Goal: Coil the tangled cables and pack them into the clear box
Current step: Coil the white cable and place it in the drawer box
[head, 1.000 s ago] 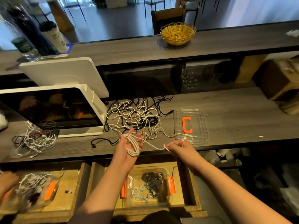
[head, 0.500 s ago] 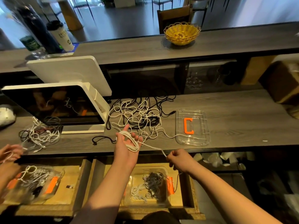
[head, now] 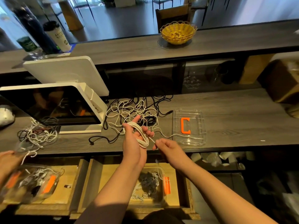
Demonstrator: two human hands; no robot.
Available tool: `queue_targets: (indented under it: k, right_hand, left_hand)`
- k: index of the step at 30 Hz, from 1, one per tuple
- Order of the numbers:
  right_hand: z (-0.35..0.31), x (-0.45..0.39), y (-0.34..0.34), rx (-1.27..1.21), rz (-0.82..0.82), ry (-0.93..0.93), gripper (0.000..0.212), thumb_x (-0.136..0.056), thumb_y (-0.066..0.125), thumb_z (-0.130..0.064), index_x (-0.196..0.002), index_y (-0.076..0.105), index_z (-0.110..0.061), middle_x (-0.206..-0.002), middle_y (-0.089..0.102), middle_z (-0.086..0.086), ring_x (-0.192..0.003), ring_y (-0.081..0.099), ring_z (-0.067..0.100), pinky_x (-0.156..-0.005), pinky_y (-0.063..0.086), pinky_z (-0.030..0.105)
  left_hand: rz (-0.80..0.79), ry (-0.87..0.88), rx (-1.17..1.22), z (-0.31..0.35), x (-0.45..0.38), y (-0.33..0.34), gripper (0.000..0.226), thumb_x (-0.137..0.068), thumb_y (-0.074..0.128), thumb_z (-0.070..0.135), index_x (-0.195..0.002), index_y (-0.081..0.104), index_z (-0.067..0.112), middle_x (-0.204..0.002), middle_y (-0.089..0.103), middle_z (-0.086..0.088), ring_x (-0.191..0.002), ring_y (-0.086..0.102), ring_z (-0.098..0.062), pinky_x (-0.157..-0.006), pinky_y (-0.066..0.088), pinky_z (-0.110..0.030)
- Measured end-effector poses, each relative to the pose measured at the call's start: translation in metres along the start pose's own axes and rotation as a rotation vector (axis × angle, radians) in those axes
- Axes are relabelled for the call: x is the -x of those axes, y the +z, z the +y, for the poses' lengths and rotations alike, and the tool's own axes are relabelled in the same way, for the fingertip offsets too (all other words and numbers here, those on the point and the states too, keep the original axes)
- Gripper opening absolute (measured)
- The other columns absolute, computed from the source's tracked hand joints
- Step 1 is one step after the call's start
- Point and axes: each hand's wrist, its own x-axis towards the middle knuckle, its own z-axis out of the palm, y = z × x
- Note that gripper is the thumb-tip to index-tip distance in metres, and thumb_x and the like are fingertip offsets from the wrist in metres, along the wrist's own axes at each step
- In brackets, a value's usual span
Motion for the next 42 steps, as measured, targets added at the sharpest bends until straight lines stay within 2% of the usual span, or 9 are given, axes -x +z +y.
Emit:
queue_targets:
  k: [6,10,16,20,23,26,33,38,42]
  right_hand:
    - [-0.002,0.018,0.007,0.237,-0.129,-0.084,0.026,-0.102,0.049,-0.03,-0.082,0.065,-0.028,-0.076,0.061,0.016,-0.068,0.05,0.023,-0.067,0.044,0.043]
    - [-0.017,0.03,0.0,0.282,-0.131,-0.143,0.028,-0.103,0.048,-0.028,-0.087,0.07,-0.02,-0.083,0.067,0.014,-0.079,0.06,0.028,-0.074,0.046,0.041]
    - [-0.028,0.029,-0.013,0.335,-0.183,-0.213,0.023,-0.102,0.048,-0.021,-0.087,0.066,-0.024,-0.092,0.069,-0.001,-0.088,0.062,0.015,-0.087,0.049,0.041]
    - [-0.032,0.027,-0.019,0.455,-0.103,-0.283,0.015,-0.1,0.055,-0.028,-0.095,0.067,-0.019,-0.088,0.067,-0.008,-0.083,0.062,0.007,-0.08,0.051,0.036]
    - [-0.033,0.026,-0.022,0.45,-0.022,-0.333,0.012,-0.093,0.066,-0.032,-0.087,0.066,-0.022,-0.077,0.065,-0.008,-0.072,0.059,0.007,-0.069,0.05,0.034]
    - [-0.033,0.023,-0.027,0.502,0.015,-0.384,0.019,-0.087,0.071,-0.034,-0.083,0.063,-0.018,-0.071,0.061,-0.006,-0.066,0.055,0.011,-0.063,0.046,0.035]
    - [-0.031,0.018,-0.033,0.433,0.026,-0.36,0.025,-0.088,0.067,-0.04,-0.083,0.063,-0.016,-0.07,0.061,-0.001,-0.063,0.052,0.008,-0.06,0.042,0.026]
    - [-0.022,0.013,-0.035,0.321,0.059,-0.295,0.012,-0.093,0.065,-0.032,-0.085,0.065,-0.023,-0.074,0.064,-0.002,-0.069,0.058,0.012,-0.067,0.049,0.034]
    - [-0.019,0.014,-0.035,0.354,0.117,-0.2,0.02,-0.096,0.058,-0.042,-0.084,0.063,-0.026,-0.067,0.057,-0.006,-0.059,0.049,0.005,-0.06,0.044,0.033]
  left_hand:
    - [0.085,0.12,-0.283,-0.014,-0.001,0.005,0.049,-0.106,0.025,0.052,-0.124,0.063,0.028,-0.063,0.046,0.004,-0.054,0.036,-0.007,-0.049,0.03,-0.022]
    - [0.086,0.186,-0.731,-0.018,-0.003,0.0,0.046,-0.106,0.026,0.051,-0.119,0.066,0.033,-0.068,0.042,0.0,-0.047,0.035,-0.004,-0.044,0.031,-0.021]
    - [-0.12,-0.148,-0.923,-0.012,0.008,-0.002,0.081,-0.09,0.015,0.075,-0.109,0.073,0.022,-0.058,0.051,0.001,-0.048,0.046,-0.006,-0.045,0.035,-0.02]
    - [-0.206,-0.431,-0.887,-0.01,0.02,-0.006,0.099,-0.076,0.017,0.092,-0.143,0.047,0.025,-0.105,0.072,-0.017,-0.053,0.039,-0.006,-0.047,0.027,-0.019]
    - [-0.36,-0.578,-0.762,-0.007,0.025,-0.012,0.108,-0.069,0.023,0.098,-0.135,0.051,0.017,-0.067,0.061,-0.004,-0.048,0.036,-0.006,-0.041,0.024,-0.015]
    - [-0.54,-0.65,-0.72,-0.002,0.029,-0.018,0.092,-0.061,0.032,0.102,-0.111,0.056,0.029,-0.064,0.046,0.001,-0.05,0.031,-0.005,-0.043,0.02,-0.013]
    - [-0.708,-0.476,-1.028,0.006,0.042,-0.019,0.05,-0.094,0.046,0.063,-0.079,0.057,0.018,-0.064,0.054,0.003,-0.054,0.042,-0.008,-0.055,0.038,-0.019]
    - [-0.424,-0.27,-0.912,0.003,0.044,-0.021,0.054,-0.09,0.042,0.061,-0.1,0.067,0.014,-0.076,0.068,-0.004,-0.067,0.061,-0.016,-0.073,0.053,-0.034]
    - [-0.233,-0.061,-0.774,0.002,0.042,-0.021,0.047,-0.096,0.035,0.057,-0.115,0.071,0.035,-0.096,0.075,0.0,-0.092,0.07,-0.014,-0.091,0.05,-0.031]
